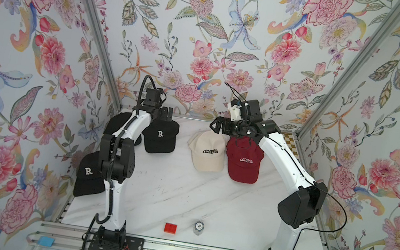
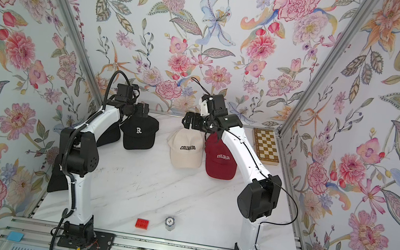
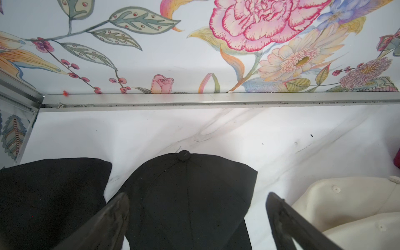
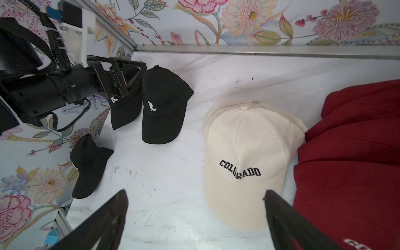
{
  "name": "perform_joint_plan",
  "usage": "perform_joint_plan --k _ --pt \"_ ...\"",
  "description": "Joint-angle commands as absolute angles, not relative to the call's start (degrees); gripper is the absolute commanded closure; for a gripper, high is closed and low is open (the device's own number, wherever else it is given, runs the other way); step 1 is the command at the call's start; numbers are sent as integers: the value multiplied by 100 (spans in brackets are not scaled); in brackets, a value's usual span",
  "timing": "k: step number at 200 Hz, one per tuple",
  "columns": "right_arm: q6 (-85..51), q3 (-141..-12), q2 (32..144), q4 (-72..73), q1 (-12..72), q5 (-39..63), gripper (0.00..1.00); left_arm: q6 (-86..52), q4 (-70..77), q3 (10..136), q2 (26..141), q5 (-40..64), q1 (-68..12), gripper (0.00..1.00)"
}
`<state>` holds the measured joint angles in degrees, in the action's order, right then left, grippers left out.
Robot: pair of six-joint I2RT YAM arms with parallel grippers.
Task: Stack the baseball caps by color
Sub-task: Move the baseball cap to the center of the board.
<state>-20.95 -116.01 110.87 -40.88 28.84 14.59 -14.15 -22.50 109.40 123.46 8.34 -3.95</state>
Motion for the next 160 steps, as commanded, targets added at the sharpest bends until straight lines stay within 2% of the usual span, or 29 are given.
perform_joint_plan --k 1,55,160 --pt "-2219 -11821 11136 -4052 2832 1449 1 -1435 -2208 10951 12590 1050 -352 1" --pt "-2247 -11522 11010 -4052 2809 1409 1 -1573 -2193 10876 12787 1280 -352 0" --pt "-2242 -10886 10628 -4053 2797 1274 1 -2252 -1293 9429 12199 1796 -382 5"
